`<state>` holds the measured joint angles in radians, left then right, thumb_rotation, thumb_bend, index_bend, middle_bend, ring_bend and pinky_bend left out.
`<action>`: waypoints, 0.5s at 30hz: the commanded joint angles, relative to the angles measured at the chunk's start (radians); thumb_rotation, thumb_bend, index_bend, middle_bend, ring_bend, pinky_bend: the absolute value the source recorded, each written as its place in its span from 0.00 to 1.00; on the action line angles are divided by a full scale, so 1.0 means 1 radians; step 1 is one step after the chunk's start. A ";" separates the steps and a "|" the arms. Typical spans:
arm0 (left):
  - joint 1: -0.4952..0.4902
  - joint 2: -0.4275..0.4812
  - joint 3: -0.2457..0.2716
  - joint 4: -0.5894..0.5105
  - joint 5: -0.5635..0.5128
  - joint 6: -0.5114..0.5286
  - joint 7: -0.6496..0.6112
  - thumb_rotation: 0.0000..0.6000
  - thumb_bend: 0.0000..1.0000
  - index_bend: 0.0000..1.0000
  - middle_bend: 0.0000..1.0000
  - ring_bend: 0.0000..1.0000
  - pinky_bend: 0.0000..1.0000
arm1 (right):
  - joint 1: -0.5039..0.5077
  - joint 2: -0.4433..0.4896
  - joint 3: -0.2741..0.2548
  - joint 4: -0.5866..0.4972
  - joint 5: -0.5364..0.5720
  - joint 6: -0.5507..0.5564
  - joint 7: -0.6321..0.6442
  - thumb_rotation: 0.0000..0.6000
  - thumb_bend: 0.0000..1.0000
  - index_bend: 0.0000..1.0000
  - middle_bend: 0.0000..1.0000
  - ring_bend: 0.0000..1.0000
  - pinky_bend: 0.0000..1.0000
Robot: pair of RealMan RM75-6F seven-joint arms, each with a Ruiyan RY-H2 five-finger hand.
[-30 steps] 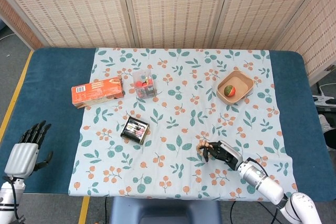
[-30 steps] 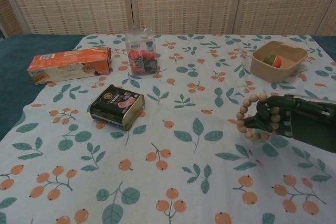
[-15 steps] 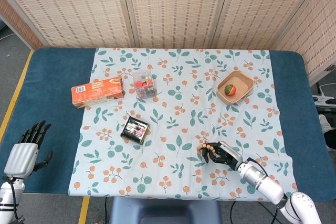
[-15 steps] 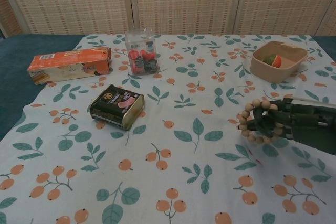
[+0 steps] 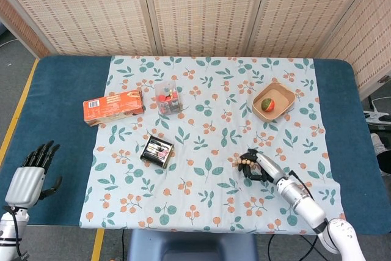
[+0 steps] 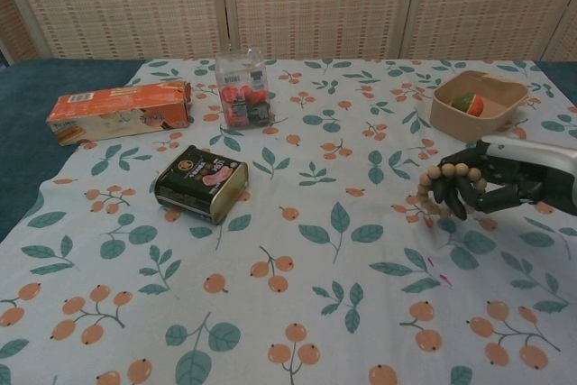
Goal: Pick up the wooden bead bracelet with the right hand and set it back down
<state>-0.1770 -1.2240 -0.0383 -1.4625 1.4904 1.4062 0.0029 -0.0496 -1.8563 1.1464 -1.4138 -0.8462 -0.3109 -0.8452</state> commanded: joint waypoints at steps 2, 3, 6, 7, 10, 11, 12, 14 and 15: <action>0.000 0.000 0.002 -0.002 0.002 0.000 0.001 1.00 0.42 0.00 0.00 0.00 0.16 | 0.110 -0.114 0.097 0.034 -0.230 0.107 -0.288 1.00 1.00 0.54 0.65 0.18 0.02; 0.000 0.000 0.002 -0.002 0.003 0.000 0.002 1.00 0.42 0.00 0.00 0.00 0.16 | 0.125 -0.122 0.100 0.042 -0.247 0.108 -0.313 1.00 1.00 0.54 0.65 0.18 0.02; 0.000 -0.001 0.004 -0.003 0.005 0.000 0.006 1.00 0.42 0.00 0.00 0.00 0.16 | 0.163 -0.150 0.110 0.065 -0.311 0.112 -0.422 1.00 1.00 0.54 0.65 0.18 0.02; 0.000 -0.002 0.004 -0.003 0.005 -0.001 0.007 1.00 0.42 0.00 0.00 0.00 0.16 | 0.171 -0.157 0.112 0.070 -0.331 0.111 -0.462 1.00 1.00 0.54 0.65 0.18 0.02; 0.001 -0.001 0.004 -0.005 0.005 0.001 0.007 1.00 0.42 0.00 0.00 0.00 0.16 | 0.173 -0.179 0.120 0.083 -0.362 0.085 -0.579 1.00 1.00 0.51 0.64 0.18 0.02; 0.001 -0.001 0.003 -0.004 0.004 0.001 0.006 1.00 0.41 0.00 0.00 0.00 0.16 | 0.163 -0.184 0.125 0.084 -0.363 0.065 -0.627 1.00 1.00 0.49 0.62 0.18 0.02; 0.001 -0.001 0.003 -0.004 0.004 0.001 0.005 1.00 0.42 0.00 0.00 0.00 0.16 | 0.153 -0.189 0.130 0.084 -0.359 0.049 -0.663 1.00 0.99 0.47 0.61 0.18 0.02; 0.000 -0.001 0.003 -0.002 0.003 -0.001 0.004 1.00 0.41 0.00 0.00 0.00 0.16 | 0.123 -0.197 0.142 0.085 -0.336 0.001 -0.742 1.00 0.86 0.39 0.55 0.16 0.02; 0.000 -0.001 0.003 -0.001 0.002 -0.003 0.003 1.00 0.41 0.00 0.00 0.00 0.16 | 0.109 -0.200 0.146 0.086 -0.321 -0.019 -0.769 0.97 0.74 0.34 0.51 0.15 0.01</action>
<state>-0.1771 -1.2247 -0.0353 -1.4640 1.4927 1.4031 0.0055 0.0893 -2.0313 1.2696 -1.3394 -1.1788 -0.2695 -1.5228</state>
